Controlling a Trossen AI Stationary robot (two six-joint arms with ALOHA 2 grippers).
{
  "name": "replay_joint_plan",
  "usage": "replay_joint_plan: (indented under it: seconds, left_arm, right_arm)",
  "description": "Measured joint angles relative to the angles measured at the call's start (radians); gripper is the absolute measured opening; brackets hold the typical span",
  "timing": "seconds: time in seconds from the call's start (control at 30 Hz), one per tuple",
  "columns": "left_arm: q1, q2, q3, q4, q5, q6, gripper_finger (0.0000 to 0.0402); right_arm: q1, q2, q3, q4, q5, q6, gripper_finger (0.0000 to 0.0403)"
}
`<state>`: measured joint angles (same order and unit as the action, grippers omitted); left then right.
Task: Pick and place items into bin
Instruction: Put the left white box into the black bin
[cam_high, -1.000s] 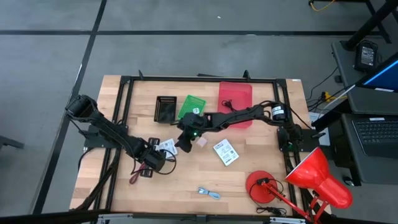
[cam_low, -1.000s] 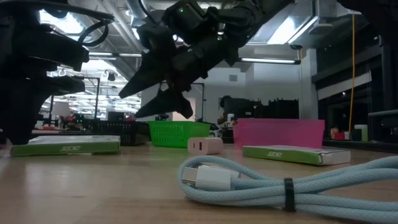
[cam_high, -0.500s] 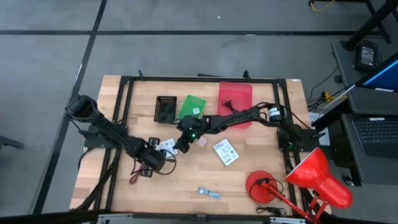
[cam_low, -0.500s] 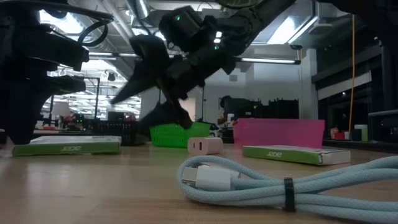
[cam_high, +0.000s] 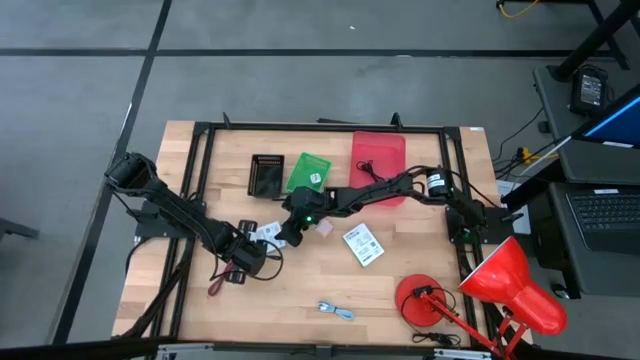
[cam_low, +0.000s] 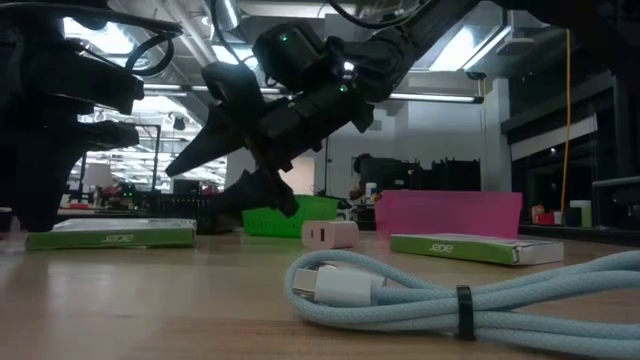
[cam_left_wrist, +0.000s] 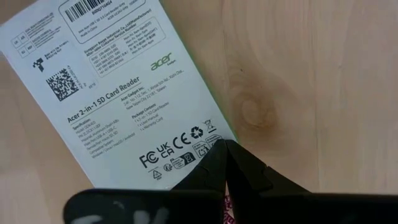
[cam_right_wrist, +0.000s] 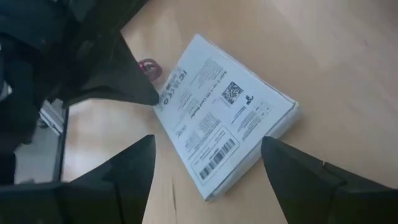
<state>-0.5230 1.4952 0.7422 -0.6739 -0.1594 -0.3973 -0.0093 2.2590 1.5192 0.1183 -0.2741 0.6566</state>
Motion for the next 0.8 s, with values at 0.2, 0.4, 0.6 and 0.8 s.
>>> replay_joint_plan:
  seconds: [0.2, 0.4, 0.6, 0.8]
  left_arm:
    - [0.000, 0.000, 0.000, 0.000, 0.000, 0.000, 0.0001]
    - [0.000, 0.000, 0.000, 0.001, 0.000, 0.000, 0.0002]
    - [0.000, 0.000, 0.000, 0.001, 0.000, 0.000, 0.0002]
    - [0.000, 0.000, 0.000, 0.001, 0.000, 0.000, 0.0001]
  right_arm:
    - [0.000, 0.005, 0.000, 0.024, 0.002, -0.030, 0.0259]
    - [-0.001, 0.025, 0.001, 0.030, -0.002, 0.022, 0.0247]
    - [-0.003, 0.049, 0.000, 0.017, -0.009, 0.045, 0.0245]
    - [-0.009, 0.066, 0.001, 0.056, -0.016, 0.045, 0.0245]
